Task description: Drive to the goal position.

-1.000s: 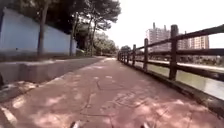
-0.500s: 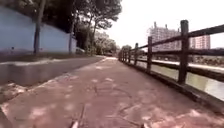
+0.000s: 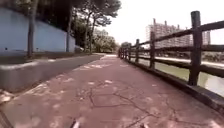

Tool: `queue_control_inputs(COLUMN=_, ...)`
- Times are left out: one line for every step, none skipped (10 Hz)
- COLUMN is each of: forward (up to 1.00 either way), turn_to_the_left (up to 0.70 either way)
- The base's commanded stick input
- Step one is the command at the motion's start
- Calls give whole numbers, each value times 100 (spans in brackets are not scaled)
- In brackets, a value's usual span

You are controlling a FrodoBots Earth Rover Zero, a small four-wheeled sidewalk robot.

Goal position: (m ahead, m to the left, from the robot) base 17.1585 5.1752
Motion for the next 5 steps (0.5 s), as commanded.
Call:
queue_control_inputs(forward=70, turn_to_the_left=0)
queue_control_inputs(forward=70, turn_to_the_left=0)
queue_control_inputs(forward=70, turn_to_the_left=0)
queue_control_inputs(forward=70, turn_to_the_left=0)
queue_control_inputs(forward=70, turn_to_the_left=0)
